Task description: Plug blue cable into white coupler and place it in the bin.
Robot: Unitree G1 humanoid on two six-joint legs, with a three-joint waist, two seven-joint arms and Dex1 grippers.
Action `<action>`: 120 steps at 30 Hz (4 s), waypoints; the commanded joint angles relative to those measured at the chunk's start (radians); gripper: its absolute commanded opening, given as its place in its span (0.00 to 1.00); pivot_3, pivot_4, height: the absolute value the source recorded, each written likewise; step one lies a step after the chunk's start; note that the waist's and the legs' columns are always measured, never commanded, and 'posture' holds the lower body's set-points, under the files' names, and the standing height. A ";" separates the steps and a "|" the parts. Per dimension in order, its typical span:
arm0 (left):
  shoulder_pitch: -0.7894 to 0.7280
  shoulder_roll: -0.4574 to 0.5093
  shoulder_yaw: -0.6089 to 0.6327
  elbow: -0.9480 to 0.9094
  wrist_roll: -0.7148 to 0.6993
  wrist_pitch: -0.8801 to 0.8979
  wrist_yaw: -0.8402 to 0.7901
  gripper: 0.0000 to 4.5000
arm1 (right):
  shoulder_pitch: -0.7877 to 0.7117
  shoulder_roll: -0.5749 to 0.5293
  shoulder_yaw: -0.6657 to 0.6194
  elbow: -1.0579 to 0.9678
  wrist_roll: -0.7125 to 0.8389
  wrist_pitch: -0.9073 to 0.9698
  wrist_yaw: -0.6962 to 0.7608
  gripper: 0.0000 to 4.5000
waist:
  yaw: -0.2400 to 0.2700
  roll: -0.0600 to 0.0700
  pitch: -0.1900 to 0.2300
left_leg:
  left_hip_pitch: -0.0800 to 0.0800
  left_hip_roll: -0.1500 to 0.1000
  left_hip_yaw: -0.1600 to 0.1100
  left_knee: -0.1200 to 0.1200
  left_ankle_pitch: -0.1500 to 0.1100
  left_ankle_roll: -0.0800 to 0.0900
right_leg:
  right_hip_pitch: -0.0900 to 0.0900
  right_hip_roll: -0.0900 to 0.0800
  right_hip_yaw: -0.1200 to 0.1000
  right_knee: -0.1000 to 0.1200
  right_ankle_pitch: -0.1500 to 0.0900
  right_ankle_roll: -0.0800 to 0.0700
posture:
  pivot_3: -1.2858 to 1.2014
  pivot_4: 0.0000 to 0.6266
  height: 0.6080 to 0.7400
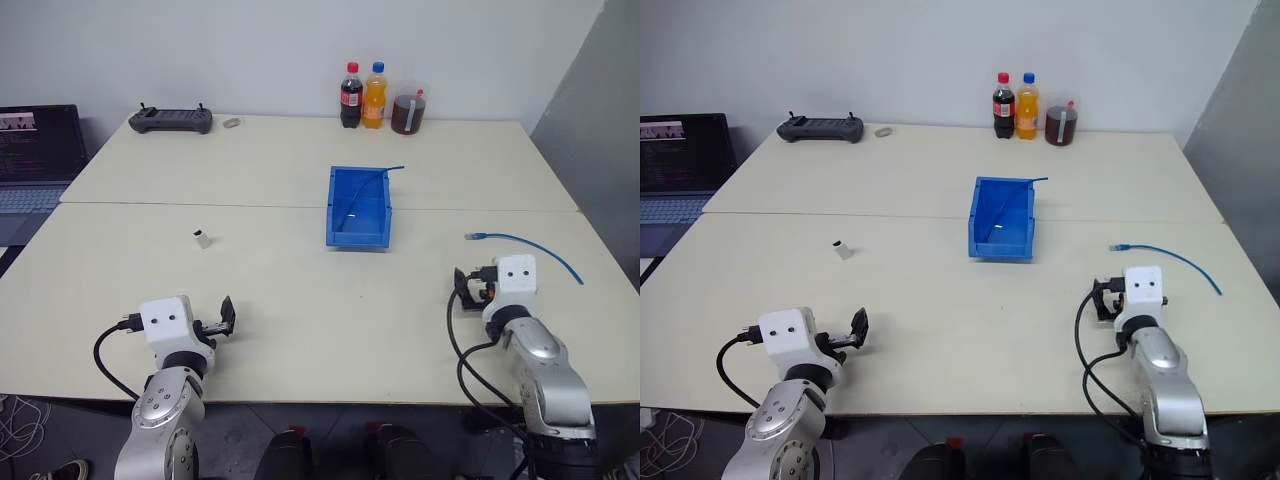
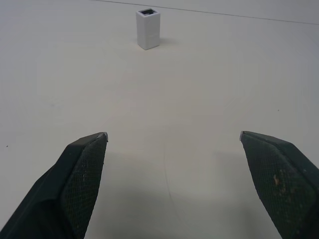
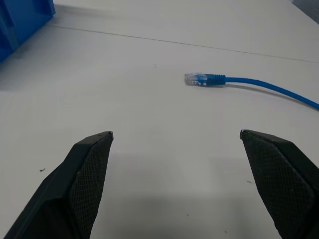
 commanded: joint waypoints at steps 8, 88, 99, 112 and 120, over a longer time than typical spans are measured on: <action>-0.011 -0.001 0.007 -0.034 0.002 -0.002 0.003 1.00 | -0.005 -0.002 -0.025 -0.025 0.004 -0.006 -0.017 0.97 | 0.000 0.000 0.000 | 0.000 0.000 0.000 0.000 0.000 0.000 | 0.000 0.000 0.000 0.000 0.000 0.000 | 0.52 0.24 1.00; -0.559 0.192 -0.515 0.296 0.036 -0.253 -0.853 1.00 | -0.370 -0.696 -0.041 0.737 0.116 -0.158 0.829 0.01 | -0.003 0.011 0.002 | 0.000 0.000 0.003 0.001 0.001 0.001 | 0.001 0.000 0.005 0.000 0.004 -0.002 | 0.52 0.24 1.00; 0.114 0.295 -0.272 -0.182 0.028 -0.173 -0.629 1.00 | -0.413 -0.406 0.057 0.168 0.342 0.277 0.660 0.01 | -0.021 0.007 0.004 | 0.003 0.001 0.000 0.001 0.001 0.001 | 0.002 0.002 0.002 0.001 0.001 0.002 | 0.52 0.24 1.00; 0.450 0.117 -0.199 -0.220 0.086 -0.287 -0.369 1.00 | -0.449 -0.110 0.372 0.262 0.227 0.219 0.569 0.01 | -0.001 0.002 0.002 | 0.000 -0.001 0.001 0.002 0.000 0.003 | 0.001 -0.002 0.001 -0.001 0.004 -0.002 | 0.52 0.24 1.00; 0.512 0.083 -0.300 -0.237 0.105 -0.327 -0.333 1.00 | -0.437 -0.082 0.410 0.322 0.205 0.180 0.577 0.01 | -0.004 0.002 0.003 | 0.001 0.000 0.001 0.002 0.000 0.003 | 0.000 0.000 0.001 -0.001 0.000 0.001 | 0.52 0.24 1.00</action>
